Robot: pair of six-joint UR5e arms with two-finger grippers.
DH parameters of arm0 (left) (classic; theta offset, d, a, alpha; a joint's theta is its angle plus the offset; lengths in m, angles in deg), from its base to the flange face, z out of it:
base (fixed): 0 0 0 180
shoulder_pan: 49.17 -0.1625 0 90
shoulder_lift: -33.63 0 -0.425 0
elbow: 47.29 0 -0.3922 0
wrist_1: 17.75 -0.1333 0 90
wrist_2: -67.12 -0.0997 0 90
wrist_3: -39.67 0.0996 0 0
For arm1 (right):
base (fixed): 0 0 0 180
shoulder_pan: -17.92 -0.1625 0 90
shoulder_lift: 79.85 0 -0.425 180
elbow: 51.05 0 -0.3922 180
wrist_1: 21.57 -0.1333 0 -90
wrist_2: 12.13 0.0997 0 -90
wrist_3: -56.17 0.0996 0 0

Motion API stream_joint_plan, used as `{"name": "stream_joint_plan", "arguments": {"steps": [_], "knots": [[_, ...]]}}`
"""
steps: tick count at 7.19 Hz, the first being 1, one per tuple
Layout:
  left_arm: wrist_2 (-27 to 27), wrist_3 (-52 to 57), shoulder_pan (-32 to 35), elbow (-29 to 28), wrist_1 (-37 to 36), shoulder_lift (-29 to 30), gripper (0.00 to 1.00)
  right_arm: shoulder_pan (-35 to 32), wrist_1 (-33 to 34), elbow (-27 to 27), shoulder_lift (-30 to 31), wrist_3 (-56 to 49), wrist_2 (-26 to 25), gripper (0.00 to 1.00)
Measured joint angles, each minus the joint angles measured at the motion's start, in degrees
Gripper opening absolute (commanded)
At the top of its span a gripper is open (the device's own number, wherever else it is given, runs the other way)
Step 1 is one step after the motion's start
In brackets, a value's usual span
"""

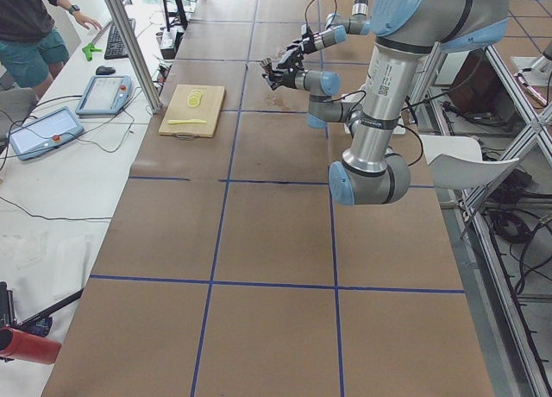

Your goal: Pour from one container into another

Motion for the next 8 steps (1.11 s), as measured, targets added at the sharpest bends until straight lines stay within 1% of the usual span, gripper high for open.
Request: {"name": "stream_joint_plan", "arguments": {"steps": [8], "knots": [[0.00, 0.03, -0.12, -0.02, -0.02, 0.04, 0.00, -2.93, 0.10, -0.91, -0.44, 1.61, 0.58, 0.99]]}}
